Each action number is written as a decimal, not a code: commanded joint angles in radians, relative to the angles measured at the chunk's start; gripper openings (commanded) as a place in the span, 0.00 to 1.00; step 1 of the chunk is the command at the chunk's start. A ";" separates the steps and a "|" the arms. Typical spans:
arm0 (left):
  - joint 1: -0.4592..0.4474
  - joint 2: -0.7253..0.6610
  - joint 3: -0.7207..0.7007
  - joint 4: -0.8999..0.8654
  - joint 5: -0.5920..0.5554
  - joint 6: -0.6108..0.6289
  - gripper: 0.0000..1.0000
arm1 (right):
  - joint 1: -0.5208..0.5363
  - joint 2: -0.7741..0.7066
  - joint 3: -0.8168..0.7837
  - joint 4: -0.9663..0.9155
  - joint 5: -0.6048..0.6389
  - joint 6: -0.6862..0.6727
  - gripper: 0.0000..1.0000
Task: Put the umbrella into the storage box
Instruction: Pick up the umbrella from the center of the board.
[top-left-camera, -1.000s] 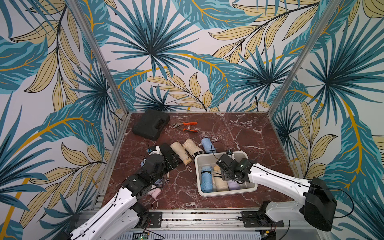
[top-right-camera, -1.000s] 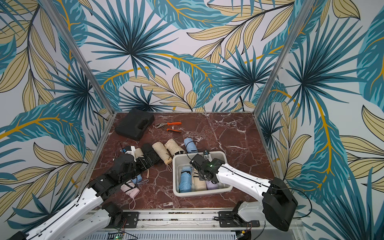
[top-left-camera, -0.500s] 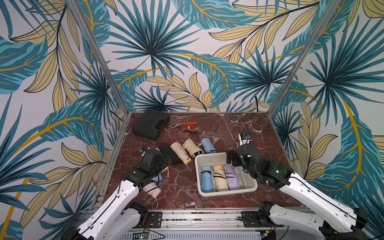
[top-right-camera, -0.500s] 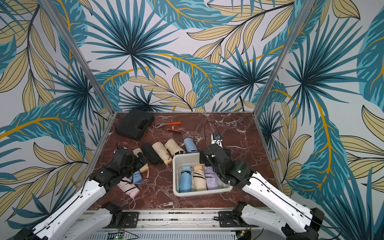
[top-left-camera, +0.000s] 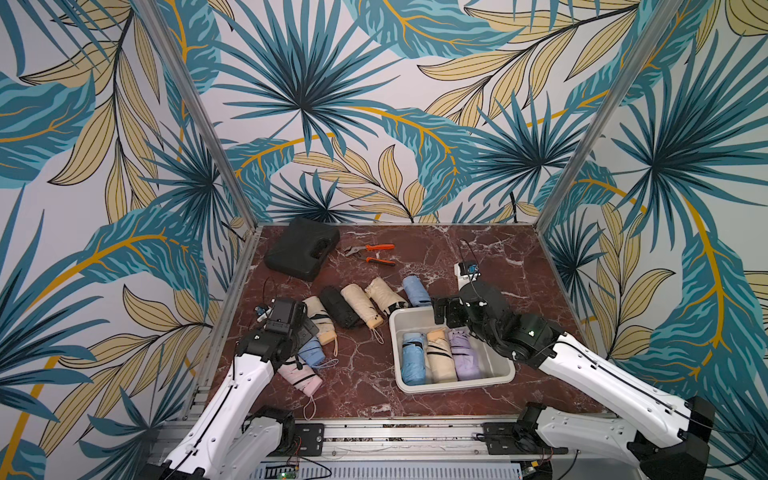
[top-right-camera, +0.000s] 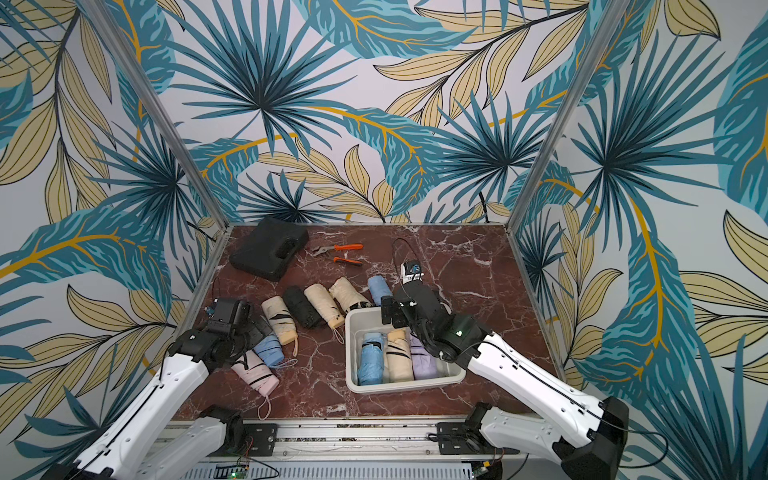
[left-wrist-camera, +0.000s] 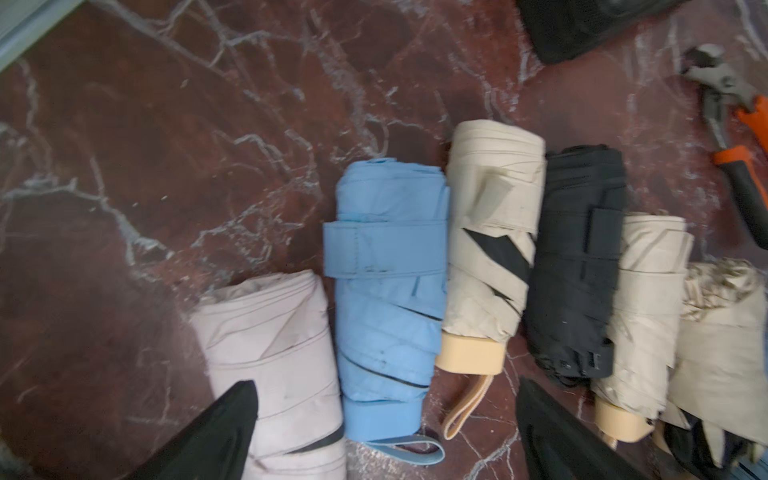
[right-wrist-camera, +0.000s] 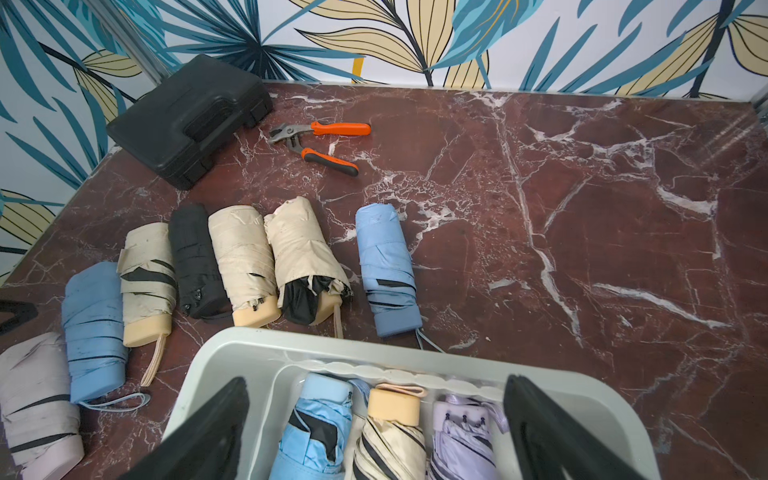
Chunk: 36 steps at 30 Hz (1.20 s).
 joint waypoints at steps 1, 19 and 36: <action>0.055 -0.004 -0.016 -0.130 0.004 -0.114 1.00 | -0.001 -0.006 -0.011 0.041 -0.001 0.010 0.98; 0.123 0.119 -0.130 0.020 0.026 -0.126 0.85 | 0.000 0.003 -0.024 0.044 -0.008 0.035 0.98; 0.266 0.178 -0.264 0.295 0.102 -0.048 0.64 | 0.000 -0.006 -0.024 0.030 -0.005 0.081 0.94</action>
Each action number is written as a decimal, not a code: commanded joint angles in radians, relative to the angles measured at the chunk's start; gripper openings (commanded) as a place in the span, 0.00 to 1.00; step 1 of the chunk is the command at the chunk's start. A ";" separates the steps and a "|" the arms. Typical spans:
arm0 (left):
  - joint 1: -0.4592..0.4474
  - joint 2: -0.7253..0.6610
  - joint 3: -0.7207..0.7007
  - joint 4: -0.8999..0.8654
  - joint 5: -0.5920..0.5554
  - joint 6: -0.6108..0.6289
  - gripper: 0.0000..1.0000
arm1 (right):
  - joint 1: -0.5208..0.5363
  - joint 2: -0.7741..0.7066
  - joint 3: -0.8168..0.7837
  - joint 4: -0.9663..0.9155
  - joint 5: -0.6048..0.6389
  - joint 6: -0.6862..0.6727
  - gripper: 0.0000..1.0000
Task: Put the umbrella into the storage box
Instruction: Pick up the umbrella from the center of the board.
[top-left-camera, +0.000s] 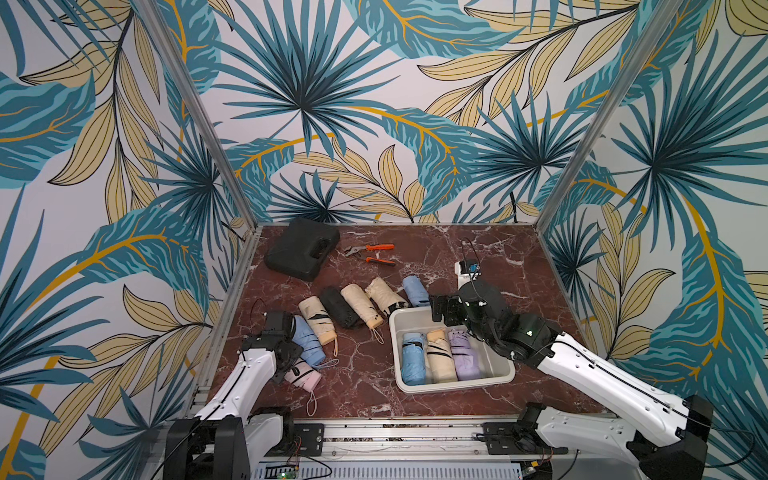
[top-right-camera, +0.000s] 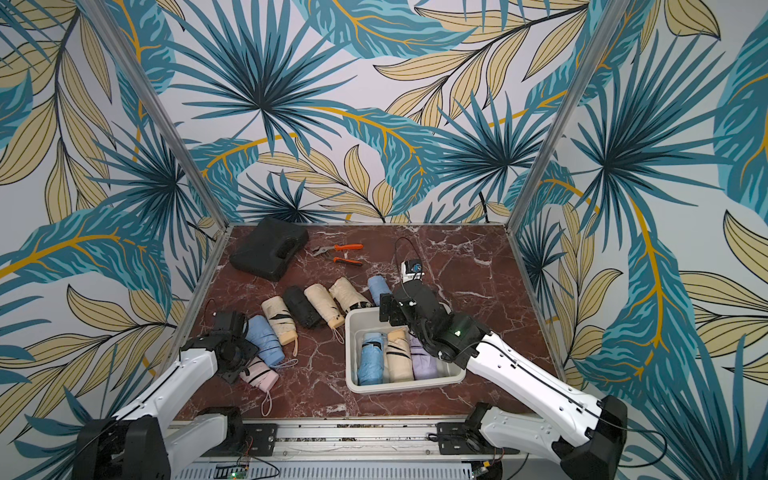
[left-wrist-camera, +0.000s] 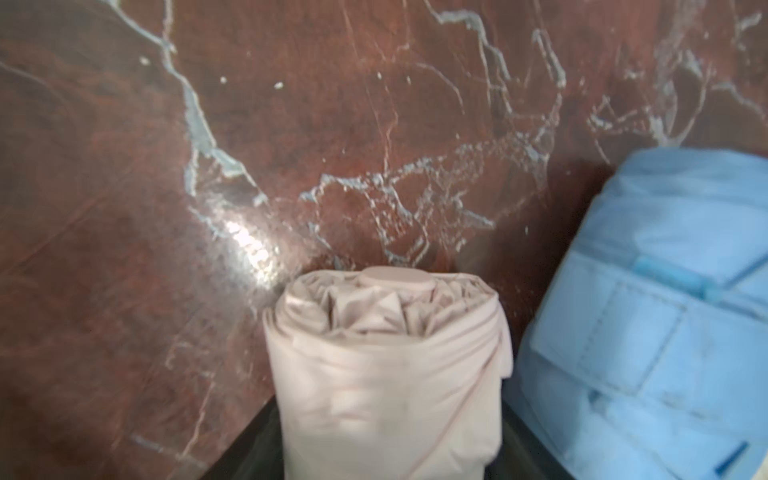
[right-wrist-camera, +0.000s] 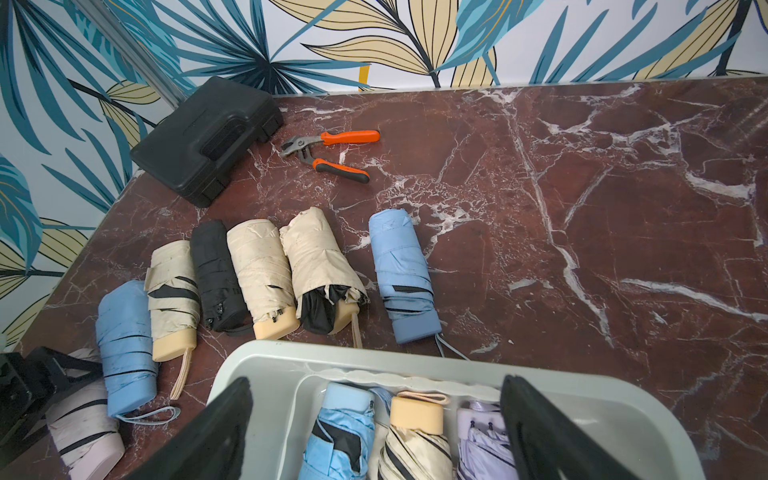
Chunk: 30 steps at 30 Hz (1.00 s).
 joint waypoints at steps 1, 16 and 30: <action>0.048 0.014 -0.045 0.080 0.020 0.029 0.60 | 0.000 -0.012 -0.016 -0.005 0.010 0.017 0.94; 0.058 -0.296 0.048 -0.220 -0.019 0.022 0.26 | -0.001 -0.018 0.003 -0.028 -0.005 0.028 0.93; 0.057 -0.359 0.335 -0.127 0.166 -0.057 0.23 | -0.001 0.037 0.021 0.092 -0.253 0.082 0.89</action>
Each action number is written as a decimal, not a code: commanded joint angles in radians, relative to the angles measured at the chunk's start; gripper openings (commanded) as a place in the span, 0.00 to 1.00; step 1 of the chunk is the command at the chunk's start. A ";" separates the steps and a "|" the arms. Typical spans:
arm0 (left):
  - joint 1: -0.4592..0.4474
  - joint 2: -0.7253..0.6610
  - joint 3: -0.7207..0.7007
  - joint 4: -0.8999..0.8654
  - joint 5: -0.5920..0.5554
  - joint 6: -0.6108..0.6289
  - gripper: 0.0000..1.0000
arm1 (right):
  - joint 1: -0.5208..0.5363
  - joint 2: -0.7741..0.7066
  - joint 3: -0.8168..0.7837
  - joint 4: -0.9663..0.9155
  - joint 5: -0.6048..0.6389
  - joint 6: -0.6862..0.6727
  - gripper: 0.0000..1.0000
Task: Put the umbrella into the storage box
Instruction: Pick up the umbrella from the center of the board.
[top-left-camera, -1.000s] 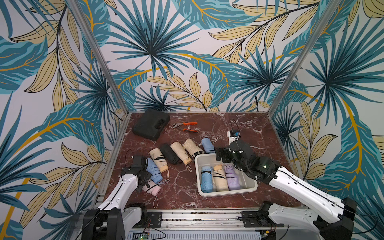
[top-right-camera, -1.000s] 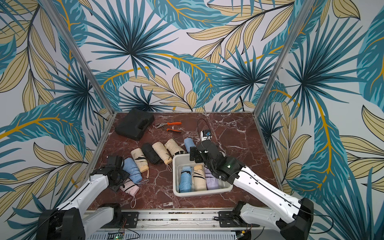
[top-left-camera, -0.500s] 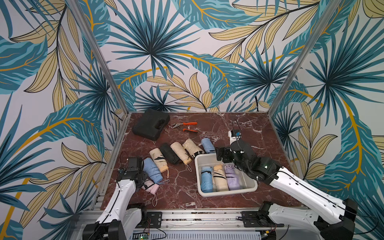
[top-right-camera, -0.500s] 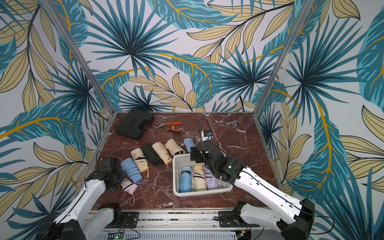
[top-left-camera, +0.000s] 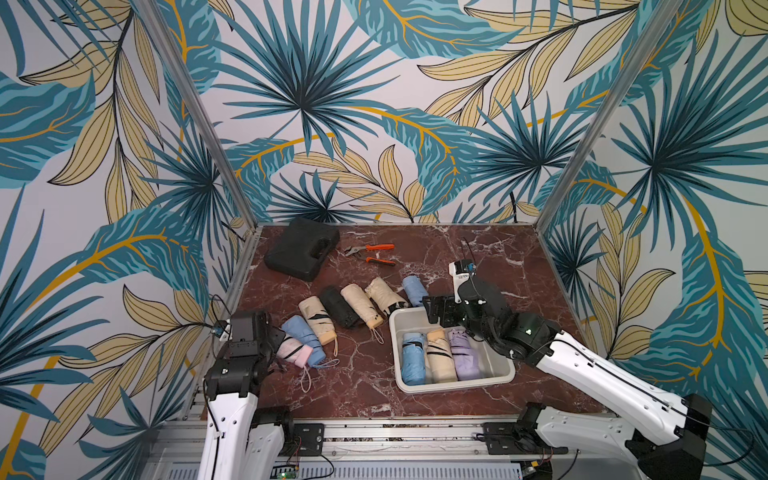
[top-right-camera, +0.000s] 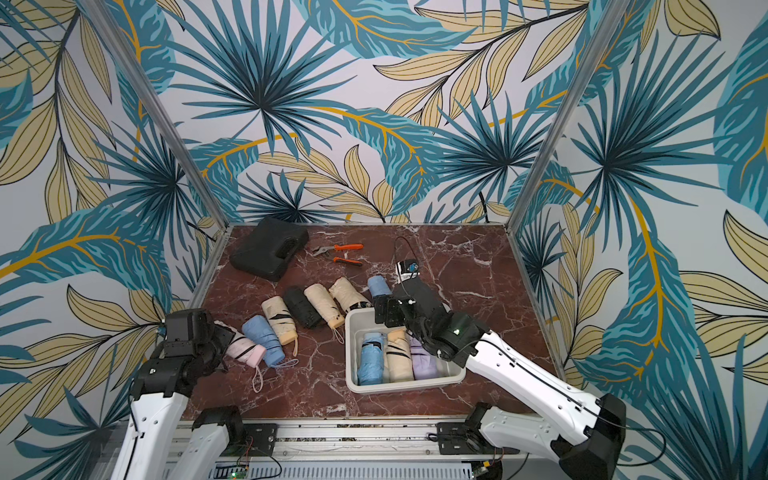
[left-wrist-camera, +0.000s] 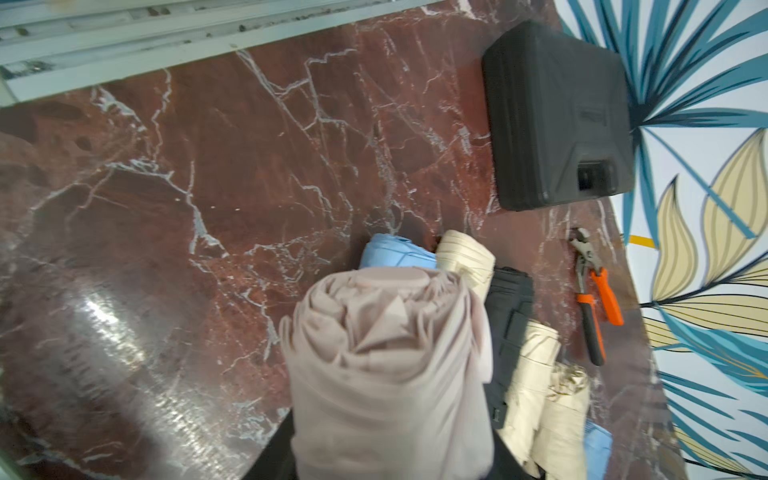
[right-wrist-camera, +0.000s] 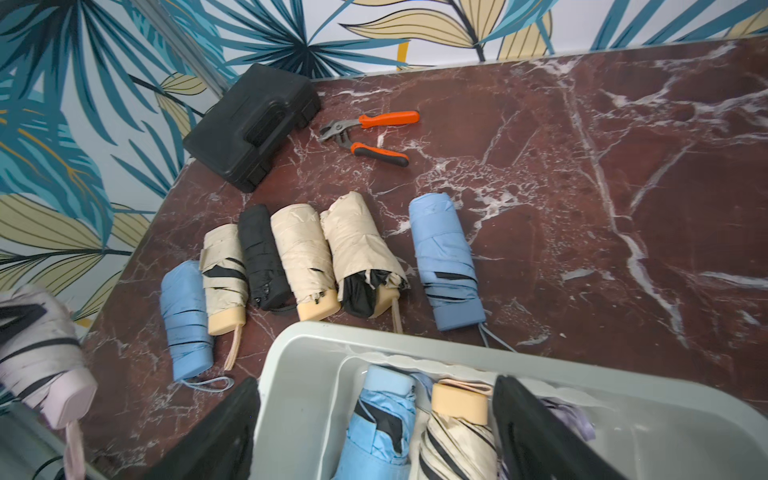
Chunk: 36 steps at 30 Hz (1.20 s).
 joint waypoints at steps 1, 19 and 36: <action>0.006 0.059 0.079 0.118 0.133 -0.078 0.23 | 0.000 0.028 0.004 0.087 -0.126 0.055 0.89; -0.301 0.265 0.144 0.408 0.205 -0.546 0.24 | 0.082 0.279 -0.062 0.745 -0.423 0.122 0.88; -0.370 0.314 0.103 0.511 0.187 -0.674 0.23 | 0.125 0.523 0.105 0.783 -0.478 0.114 0.79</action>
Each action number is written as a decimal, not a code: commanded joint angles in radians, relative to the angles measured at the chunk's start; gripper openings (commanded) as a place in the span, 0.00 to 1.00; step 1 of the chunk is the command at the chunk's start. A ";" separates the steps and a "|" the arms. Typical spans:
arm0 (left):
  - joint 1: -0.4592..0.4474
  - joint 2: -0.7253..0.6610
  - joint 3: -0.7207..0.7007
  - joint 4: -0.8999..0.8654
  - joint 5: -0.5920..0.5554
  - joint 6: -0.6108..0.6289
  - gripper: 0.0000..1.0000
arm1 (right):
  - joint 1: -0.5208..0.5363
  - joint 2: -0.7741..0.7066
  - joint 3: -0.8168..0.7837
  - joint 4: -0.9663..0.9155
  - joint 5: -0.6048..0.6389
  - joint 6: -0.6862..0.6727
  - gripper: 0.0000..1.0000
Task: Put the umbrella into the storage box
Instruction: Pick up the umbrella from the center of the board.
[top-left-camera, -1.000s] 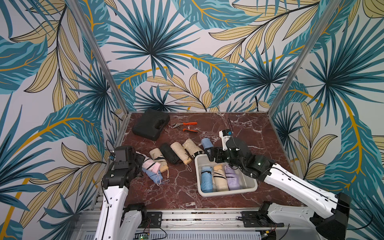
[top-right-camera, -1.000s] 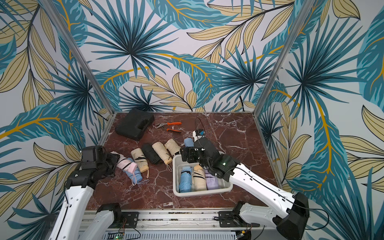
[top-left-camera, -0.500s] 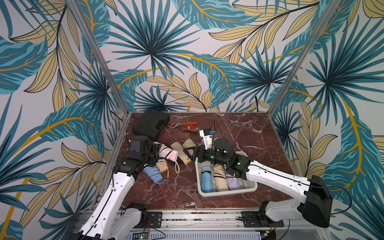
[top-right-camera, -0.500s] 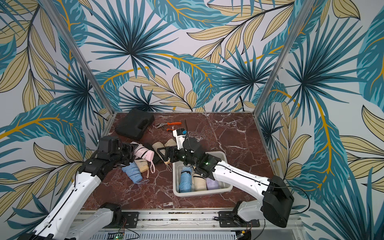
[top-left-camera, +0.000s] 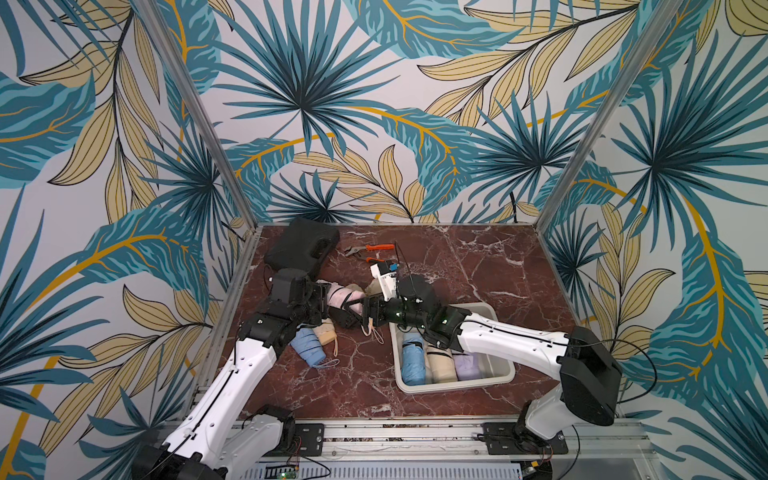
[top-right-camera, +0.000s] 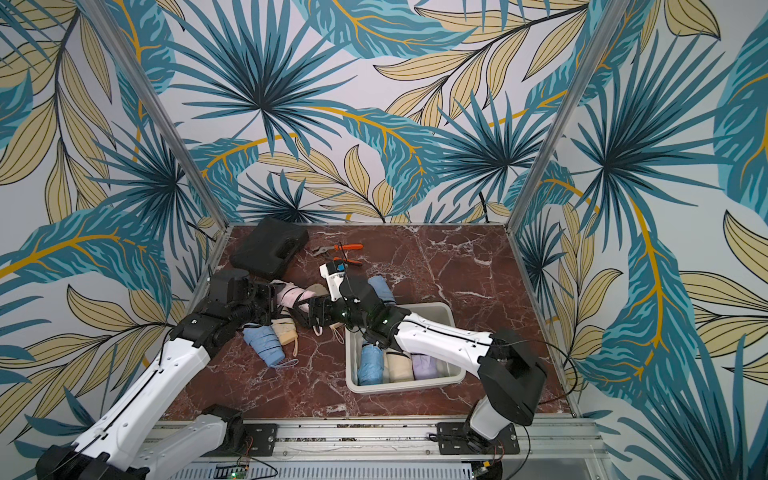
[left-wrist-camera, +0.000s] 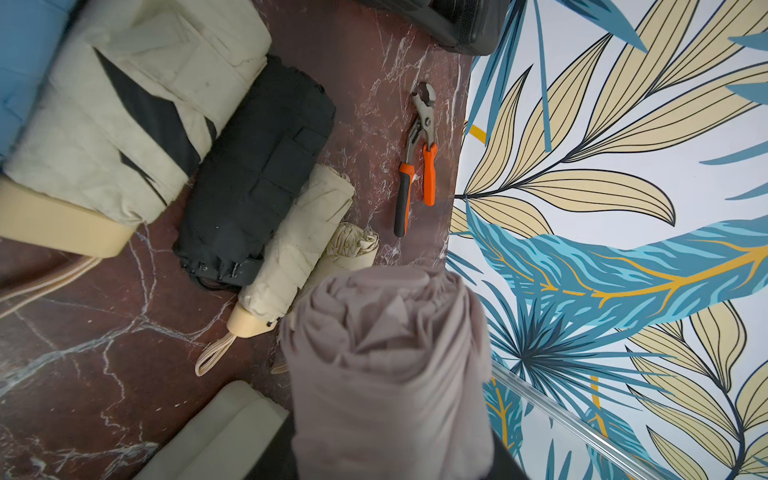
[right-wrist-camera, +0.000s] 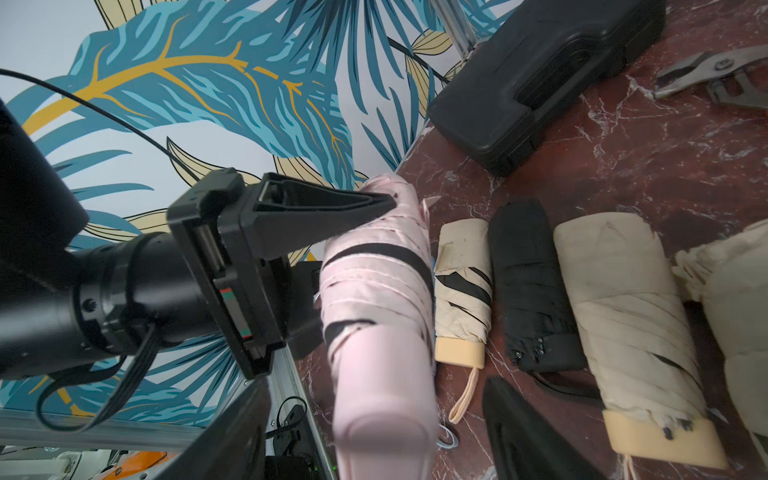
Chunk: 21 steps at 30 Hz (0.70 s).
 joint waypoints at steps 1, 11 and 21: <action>-0.010 -0.005 -0.002 0.081 -0.011 -0.030 0.23 | 0.009 0.030 0.041 0.050 -0.019 -0.003 0.78; -0.038 0.050 0.015 0.114 0.013 -0.080 0.23 | 0.009 0.077 0.099 0.020 0.046 0.011 0.48; -0.101 0.016 -0.082 0.247 -0.087 -0.149 0.74 | 0.010 0.051 0.072 0.021 0.089 0.036 0.11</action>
